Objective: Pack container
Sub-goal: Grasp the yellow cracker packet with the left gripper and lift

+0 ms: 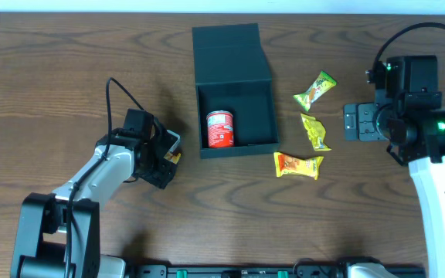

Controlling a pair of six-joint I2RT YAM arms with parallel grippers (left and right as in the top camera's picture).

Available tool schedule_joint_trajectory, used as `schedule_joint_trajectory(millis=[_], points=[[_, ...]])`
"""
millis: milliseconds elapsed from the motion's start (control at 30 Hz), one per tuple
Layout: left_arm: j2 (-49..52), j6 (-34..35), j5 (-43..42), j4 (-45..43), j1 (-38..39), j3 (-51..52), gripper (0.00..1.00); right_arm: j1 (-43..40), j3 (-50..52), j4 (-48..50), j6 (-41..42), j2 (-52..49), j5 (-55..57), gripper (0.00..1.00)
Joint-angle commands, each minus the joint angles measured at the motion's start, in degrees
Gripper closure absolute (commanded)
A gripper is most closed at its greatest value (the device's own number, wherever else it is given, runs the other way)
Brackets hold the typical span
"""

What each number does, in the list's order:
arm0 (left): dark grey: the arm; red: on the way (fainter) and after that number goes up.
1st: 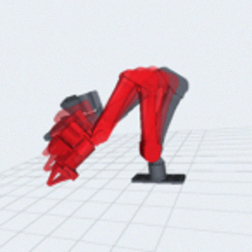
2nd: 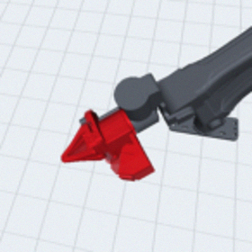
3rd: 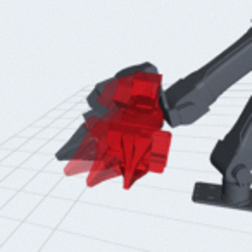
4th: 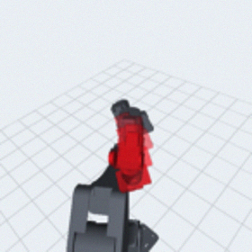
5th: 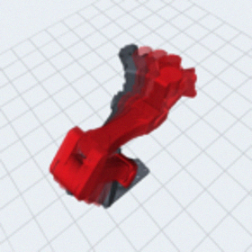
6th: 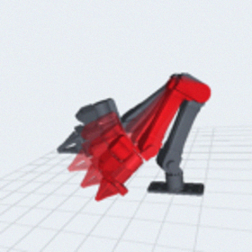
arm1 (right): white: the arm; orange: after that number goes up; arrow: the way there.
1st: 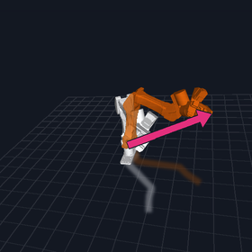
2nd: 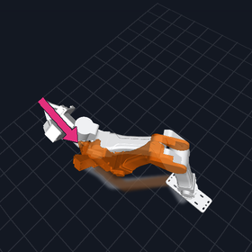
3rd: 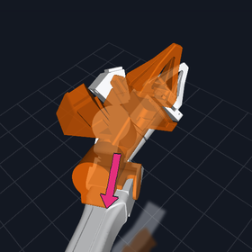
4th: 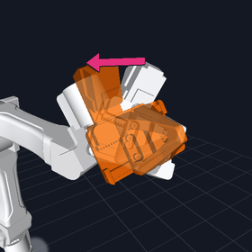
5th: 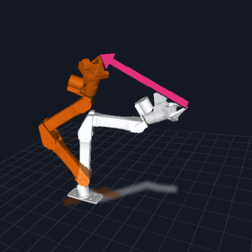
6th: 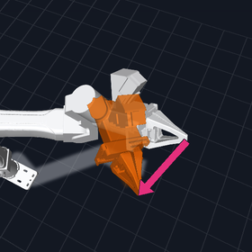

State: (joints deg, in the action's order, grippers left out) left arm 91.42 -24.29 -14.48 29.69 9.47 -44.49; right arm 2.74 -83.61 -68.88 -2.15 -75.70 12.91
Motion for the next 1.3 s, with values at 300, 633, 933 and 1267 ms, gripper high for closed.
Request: schedule_joint_trajectory(millis=[300, 633, 933, 1267], points=[[0.52, 5.73, -0.63, -0.13, 0.09, -1.7, 0.22, -0.2, -0.59, -0.15, -0.7, 0.11, 0.61, 0.01], [0.52, 3.26, 2.23, -4.09, 6.82, -1.77, 0.24, -0.2, -0.59, -0.15, -0.7, 0.11, 0.61, 0.01], [0.52, 3.3, 4.59, -5.14, 7.43, -1.75, 0.26, -0.2, -0.59, -0.11, -0.7, 0.11, 0.59, 0.01], [0.74, 3.78, 4.57, -7.5, 7.43, -1.75, 0.42, -0.2, -0.59, -0.13, -0.7, 0.11, 0.61, 0.01]])
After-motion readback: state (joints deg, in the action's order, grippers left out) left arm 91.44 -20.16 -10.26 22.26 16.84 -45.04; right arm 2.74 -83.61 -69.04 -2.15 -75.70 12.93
